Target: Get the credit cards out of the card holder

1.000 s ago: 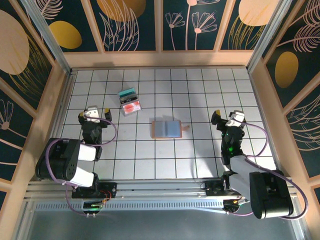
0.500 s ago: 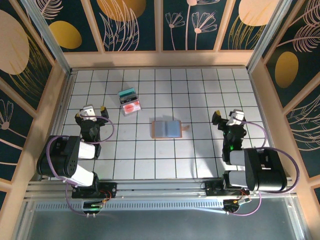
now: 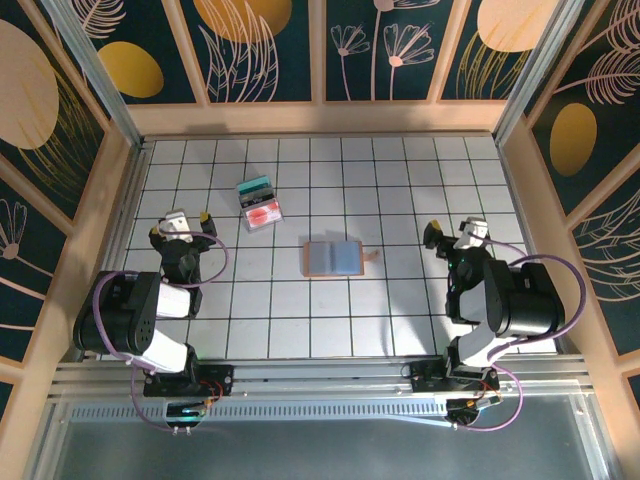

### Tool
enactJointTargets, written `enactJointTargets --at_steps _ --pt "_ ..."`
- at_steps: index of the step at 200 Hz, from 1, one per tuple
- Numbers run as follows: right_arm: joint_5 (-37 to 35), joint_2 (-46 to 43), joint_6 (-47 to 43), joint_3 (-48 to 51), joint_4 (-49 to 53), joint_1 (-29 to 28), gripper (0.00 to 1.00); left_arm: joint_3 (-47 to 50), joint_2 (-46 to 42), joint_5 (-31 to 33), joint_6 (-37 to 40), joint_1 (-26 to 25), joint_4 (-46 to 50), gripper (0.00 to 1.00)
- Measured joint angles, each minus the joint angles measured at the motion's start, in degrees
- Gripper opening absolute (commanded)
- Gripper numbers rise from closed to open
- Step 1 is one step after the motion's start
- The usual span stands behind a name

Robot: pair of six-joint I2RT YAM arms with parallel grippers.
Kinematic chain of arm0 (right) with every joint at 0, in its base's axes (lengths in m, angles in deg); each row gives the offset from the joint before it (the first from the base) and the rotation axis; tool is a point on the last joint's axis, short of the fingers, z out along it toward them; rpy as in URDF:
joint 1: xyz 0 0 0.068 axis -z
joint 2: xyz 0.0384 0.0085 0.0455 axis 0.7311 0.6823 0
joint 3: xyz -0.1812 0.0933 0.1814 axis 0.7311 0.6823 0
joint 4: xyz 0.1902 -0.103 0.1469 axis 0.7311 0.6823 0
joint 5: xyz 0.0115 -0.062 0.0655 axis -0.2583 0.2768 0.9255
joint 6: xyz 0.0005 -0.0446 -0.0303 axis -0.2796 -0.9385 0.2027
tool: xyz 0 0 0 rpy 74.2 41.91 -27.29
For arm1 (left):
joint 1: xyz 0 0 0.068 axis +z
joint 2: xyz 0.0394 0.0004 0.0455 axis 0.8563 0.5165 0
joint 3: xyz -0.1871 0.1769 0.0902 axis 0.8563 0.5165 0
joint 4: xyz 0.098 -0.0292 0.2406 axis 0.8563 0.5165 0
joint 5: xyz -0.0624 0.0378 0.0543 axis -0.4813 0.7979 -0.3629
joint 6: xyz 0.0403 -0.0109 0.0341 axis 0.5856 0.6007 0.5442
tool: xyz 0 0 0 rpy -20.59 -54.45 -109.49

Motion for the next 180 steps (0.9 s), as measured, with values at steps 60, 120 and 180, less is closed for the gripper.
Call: enactJointTargets --at_steps 60,120,180 --pt "8.39 0.00 -2.01 -3.37 1.51 0.02 0.99 0.00 0.00 0.00 0.00 0.00 0.00 0.99" --pt "11.61 0.00 -3.02 -3.34 1.55 0.02 0.99 0.00 0.00 0.00 0.00 0.00 0.00 0.99" --pt "11.61 0.00 -3.02 -3.34 1.77 0.02 0.99 0.00 0.00 0.00 0.00 0.02 0.00 0.99"
